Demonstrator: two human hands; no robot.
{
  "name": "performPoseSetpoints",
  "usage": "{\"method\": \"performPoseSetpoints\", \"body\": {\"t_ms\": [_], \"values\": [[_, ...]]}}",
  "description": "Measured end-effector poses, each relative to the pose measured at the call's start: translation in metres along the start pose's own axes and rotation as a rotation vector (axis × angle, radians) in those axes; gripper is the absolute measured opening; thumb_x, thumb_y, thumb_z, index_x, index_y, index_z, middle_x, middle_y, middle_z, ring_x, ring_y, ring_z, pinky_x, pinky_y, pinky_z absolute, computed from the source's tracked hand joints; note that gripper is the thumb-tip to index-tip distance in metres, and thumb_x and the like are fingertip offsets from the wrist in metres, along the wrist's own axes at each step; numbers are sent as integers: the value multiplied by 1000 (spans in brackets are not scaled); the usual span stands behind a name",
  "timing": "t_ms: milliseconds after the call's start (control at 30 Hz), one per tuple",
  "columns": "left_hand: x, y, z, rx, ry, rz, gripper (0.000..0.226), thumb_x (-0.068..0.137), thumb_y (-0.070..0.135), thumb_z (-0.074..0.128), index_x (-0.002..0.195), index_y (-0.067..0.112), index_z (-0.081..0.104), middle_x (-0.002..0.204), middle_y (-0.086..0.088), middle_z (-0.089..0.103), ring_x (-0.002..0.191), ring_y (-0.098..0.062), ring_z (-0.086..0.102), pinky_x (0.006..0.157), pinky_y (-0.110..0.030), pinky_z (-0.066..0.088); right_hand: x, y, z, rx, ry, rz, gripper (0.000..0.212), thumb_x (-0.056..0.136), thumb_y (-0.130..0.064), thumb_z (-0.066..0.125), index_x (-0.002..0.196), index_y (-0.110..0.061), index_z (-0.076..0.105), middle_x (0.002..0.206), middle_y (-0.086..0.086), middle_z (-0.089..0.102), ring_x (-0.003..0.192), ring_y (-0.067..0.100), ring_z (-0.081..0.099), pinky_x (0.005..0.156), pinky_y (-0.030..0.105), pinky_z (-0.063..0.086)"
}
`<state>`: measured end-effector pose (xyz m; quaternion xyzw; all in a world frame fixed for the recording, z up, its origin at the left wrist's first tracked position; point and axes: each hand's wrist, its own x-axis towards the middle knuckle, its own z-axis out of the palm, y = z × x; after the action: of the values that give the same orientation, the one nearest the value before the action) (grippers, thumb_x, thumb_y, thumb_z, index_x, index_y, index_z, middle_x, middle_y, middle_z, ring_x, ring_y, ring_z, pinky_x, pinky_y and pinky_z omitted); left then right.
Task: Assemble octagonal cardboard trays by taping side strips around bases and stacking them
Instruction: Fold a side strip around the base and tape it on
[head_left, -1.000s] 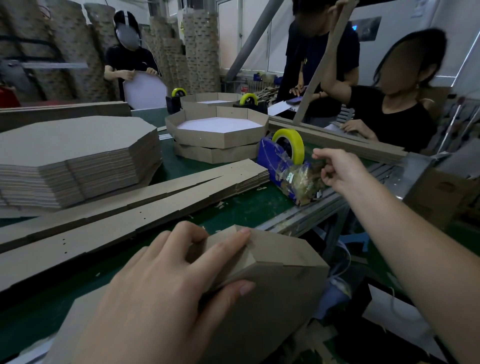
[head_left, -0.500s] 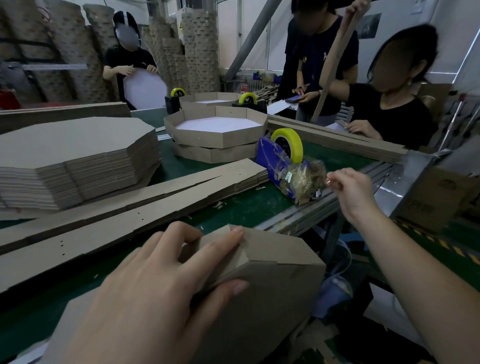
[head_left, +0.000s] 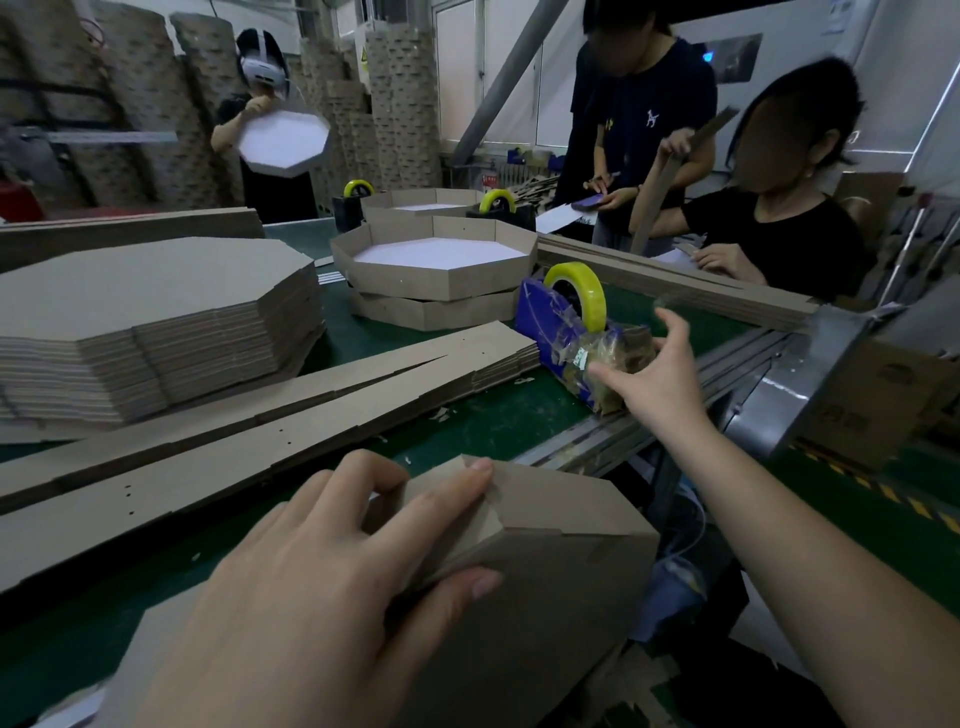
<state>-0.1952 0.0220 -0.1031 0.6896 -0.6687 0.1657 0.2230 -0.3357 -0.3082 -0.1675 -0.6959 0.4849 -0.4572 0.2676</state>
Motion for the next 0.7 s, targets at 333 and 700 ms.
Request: {"method": "performPoseSetpoints", "body": {"t_ms": [333, 700], "values": [[1, 0, -2, -11, -11, -23, 52, 81, 63, 39, 124, 41, 59, 89, 7, 58, 65, -14, 60, 48, -17, 32, 9, -5, 8, -133, 14, 19, 87, 70, -45, 82, 139, -24, 35, 142, 9, 39, 124, 28, 47, 95, 36, 41], [-1, 2, 0, -199, -24, -148, 60, 67, 61, 50, 111, 24, 69, 100, 15, 65, 96, -1, 47, 71, 12, 28, -80, -134, -55, 509, -830, -392, 7, 81, -27, 64, 76, -25, 69, 86, -4, 54, 68, 8, 53, 67, 21, 47]]}}
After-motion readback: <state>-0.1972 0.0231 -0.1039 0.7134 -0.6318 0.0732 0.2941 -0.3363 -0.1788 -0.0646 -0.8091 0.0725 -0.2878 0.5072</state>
